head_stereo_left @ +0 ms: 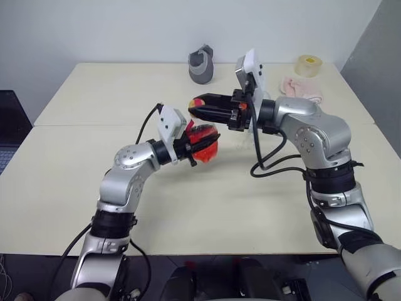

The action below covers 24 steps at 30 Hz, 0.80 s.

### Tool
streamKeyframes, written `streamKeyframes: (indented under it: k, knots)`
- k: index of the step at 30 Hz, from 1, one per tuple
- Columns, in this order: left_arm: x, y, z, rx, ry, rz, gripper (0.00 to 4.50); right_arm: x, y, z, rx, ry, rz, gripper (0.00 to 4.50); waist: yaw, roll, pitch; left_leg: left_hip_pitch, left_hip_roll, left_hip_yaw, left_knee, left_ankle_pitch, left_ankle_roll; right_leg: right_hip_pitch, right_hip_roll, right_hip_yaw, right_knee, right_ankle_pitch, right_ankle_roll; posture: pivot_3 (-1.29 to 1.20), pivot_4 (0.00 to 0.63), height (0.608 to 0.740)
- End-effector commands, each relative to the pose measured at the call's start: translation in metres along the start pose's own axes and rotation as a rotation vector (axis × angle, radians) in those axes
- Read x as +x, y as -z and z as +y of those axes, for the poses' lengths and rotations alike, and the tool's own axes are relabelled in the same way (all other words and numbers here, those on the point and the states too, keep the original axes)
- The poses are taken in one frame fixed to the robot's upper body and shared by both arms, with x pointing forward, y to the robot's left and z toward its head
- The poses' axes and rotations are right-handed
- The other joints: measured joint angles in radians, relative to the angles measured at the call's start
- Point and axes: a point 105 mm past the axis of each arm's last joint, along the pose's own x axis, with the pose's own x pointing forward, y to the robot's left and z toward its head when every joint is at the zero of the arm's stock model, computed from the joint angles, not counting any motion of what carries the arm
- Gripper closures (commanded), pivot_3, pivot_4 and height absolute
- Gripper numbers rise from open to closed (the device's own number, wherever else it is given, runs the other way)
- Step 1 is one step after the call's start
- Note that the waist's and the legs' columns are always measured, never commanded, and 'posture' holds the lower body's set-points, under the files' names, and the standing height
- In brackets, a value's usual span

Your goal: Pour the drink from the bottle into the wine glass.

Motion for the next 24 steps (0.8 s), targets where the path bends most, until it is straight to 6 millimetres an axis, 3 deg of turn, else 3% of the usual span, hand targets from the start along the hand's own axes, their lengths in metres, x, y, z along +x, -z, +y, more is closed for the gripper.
streamKeyframes:
  k: [1, 6, 10, 15, 19, 24]
  knots:
    - [-0.002, -0.02, -0.019, 0.035, 0.072, -0.048, 3.26, 0.006, -0.021, 0.022, -0.113, -0.2, -0.032, 3.26, 0.001, 0.0, 0.0, 0.001, 0.0, 0.0, 0.0, 0.0, 0.0, 0.001, 0.0, 0.0, 0.0, 0.0, 0.0, 0.0, 0.15, 0.74]
    - [-0.006, -0.024, -0.021, 0.033, 0.064, -0.047, 3.26, 0.009, -0.024, 0.027, -0.126, -0.263, -0.04, 3.26, 0.004, 0.0, 0.0, 0.002, 0.0, 0.0, 0.0, 0.0, 0.001, 0.003, 0.0, 0.0, 0.0, 0.0, 0.0, 0.0, 0.15, 0.74]
    - [-0.012, -0.02, -0.008, 0.046, 0.004, -0.025, 3.26, 0.001, -0.028, 0.022, -0.09, -0.237, -0.048, 1.9, 0.003, 0.0, 0.0, 0.002, 0.0, 0.0, 0.0, 0.001, 0.0, 0.002, 0.0, 0.0, 0.0, 0.0, 0.0, 0.0, 0.15, 0.74]
    - [-0.026, -0.008, 0.015, 0.077, -0.086, 0.02, 3.26, -0.028, -0.029, 0.026, -0.075, -0.136, -0.021, 0.15, 0.01, 0.0, 0.0, 0.002, 0.0, -0.001, 0.0, 0.001, 0.0, 0.002, -0.002, -0.001, -0.001, 0.0, 0.0, 0.0, 0.15, 0.74]
    - [-0.026, 0.0, 0.024, 0.068, -0.114, 0.034, 3.26, -0.038, -0.027, 0.023, -0.056, 0.017, -0.026, 0.04, 0.014, 0.0, 0.0, 0.002, 0.0, -0.001, 0.0, 0.001, 0.0, 0.002, -0.006, -0.001, -0.001, 0.0, 0.0, 0.0, 0.15, 0.74]
    - [-0.004, -0.005, 0.032, 0.05, -0.104, 0.009, 3.26, -0.036, -0.017, -0.001, -0.12, 0.321, 0.003, 0.04, 0.017, 0.0, 0.0, 0.002, -0.001, 0.0, 0.0, 0.001, 0.0, 0.002, -0.006, -0.001, 0.0, 0.0, 0.0, 0.0, 0.15, 0.74]
